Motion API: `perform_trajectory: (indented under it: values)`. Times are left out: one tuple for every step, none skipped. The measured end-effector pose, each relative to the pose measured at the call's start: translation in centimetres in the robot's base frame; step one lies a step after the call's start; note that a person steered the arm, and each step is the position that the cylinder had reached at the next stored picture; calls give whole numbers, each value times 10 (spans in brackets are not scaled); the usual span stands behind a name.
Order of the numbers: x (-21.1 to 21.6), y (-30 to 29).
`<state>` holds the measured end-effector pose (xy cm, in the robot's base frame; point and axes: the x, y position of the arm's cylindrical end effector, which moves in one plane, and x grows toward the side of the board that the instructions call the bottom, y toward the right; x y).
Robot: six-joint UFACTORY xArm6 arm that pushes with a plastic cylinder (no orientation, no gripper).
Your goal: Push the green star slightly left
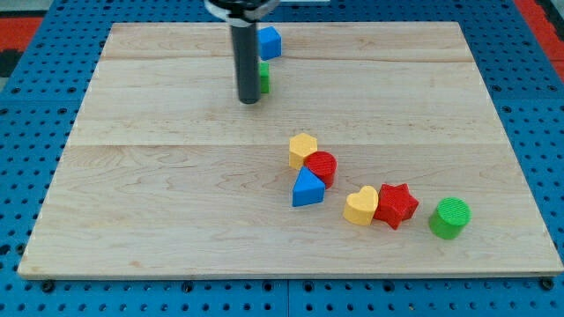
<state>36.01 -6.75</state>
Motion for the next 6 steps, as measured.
perform_trajectory:
  values:
    - [-8, -33]
    - [-32, 46]
    - [-30, 61]
    - [-19, 132]
    - [-49, 155]
    - [-80, 83]
